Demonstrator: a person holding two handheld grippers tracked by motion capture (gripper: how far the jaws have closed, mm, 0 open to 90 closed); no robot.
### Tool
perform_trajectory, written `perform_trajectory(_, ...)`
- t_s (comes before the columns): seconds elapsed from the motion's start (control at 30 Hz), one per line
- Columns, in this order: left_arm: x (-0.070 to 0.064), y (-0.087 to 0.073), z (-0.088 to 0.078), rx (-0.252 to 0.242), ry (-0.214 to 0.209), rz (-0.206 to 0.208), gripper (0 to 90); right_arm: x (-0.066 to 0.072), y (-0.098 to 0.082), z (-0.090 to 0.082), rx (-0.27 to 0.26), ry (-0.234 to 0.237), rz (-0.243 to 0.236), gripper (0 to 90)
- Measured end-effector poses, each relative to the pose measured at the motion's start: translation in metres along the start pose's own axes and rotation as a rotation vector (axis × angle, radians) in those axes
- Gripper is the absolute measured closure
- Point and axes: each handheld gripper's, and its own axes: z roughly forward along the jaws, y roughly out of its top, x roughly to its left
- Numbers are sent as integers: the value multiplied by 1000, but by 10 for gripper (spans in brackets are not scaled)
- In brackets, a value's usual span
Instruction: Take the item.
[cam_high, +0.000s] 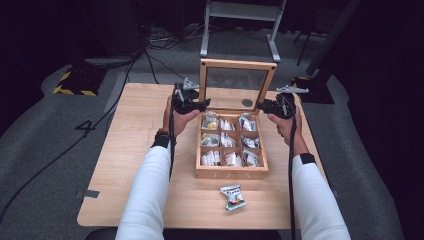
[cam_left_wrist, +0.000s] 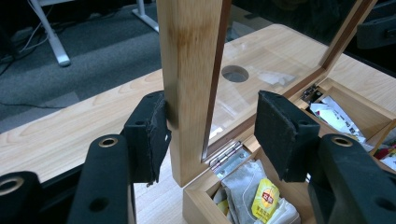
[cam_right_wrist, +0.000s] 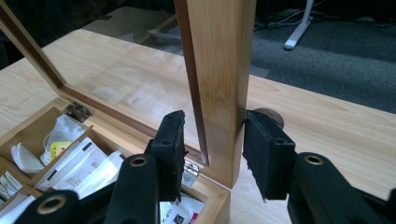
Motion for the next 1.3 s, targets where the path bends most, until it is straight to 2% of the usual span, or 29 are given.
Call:
perform_trajectory(0.27,-3,4,-6,-19,10,15,476,1,2,-4,-21,2,5,612)
perform_trajectory(0.43,-6,7,-8,-27,6,23,494,4,8,-8,-29,0,-14,603)
perform_trajectory(0.47,-7,7,-8,-25,14,20,493,7,9,-9,-26,-12,-29,607)
perform_trajectory(0.73,-9,8,-14,-47,15,14,503,9,9,-14,-40,-16,-27,618)
perform_trajectory(0.83,-12,10,-17,-40,24,23,508,11,8,-16,-44,-24,-37,622)
perform_trajectory(0.87,-13,10,-17,-45,22,12,509,11,8,-17,-43,-26,-40,622)
perform_trajectory(1.17,-15,6,-23,-68,8,12,541,14,5,-23,-47,-18,-53,621)
perform_trajectory(1.3,-20,5,-27,-75,17,43,541,16,1,-27,-53,-11,-64,620)
